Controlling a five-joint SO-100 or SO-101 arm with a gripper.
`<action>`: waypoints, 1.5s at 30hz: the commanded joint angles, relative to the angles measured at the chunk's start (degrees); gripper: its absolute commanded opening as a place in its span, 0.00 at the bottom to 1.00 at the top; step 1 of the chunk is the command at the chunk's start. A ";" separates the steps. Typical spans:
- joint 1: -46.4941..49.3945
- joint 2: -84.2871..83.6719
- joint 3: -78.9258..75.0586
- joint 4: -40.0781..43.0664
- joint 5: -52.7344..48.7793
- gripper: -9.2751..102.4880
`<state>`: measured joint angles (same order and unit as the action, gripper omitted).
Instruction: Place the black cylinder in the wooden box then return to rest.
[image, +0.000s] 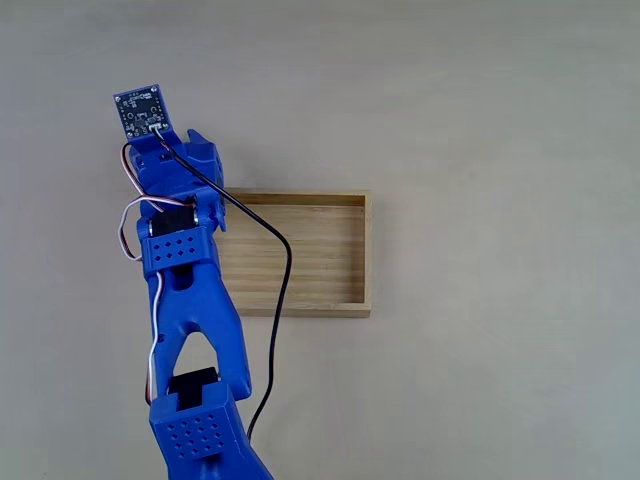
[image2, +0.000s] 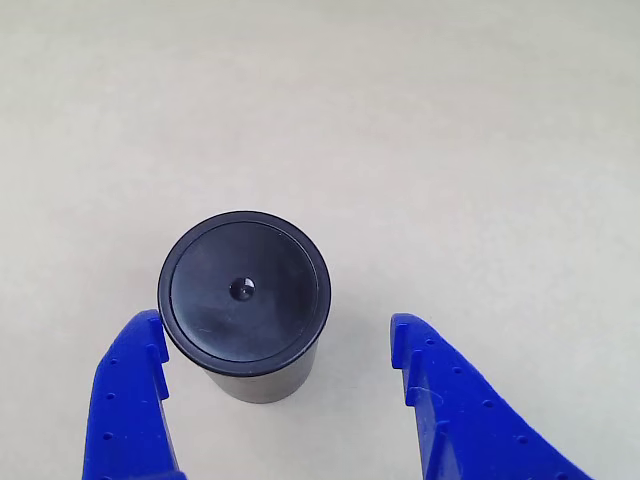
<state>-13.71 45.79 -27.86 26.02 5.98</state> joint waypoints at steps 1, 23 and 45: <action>-0.79 -1.76 -7.82 -2.55 0.26 0.38; -1.67 2.29 -12.39 -3.08 0.26 0.37; -1.85 4.39 -15.64 -3.08 0.35 0.26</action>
<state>-15.38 53.35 -36.65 25.31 5.80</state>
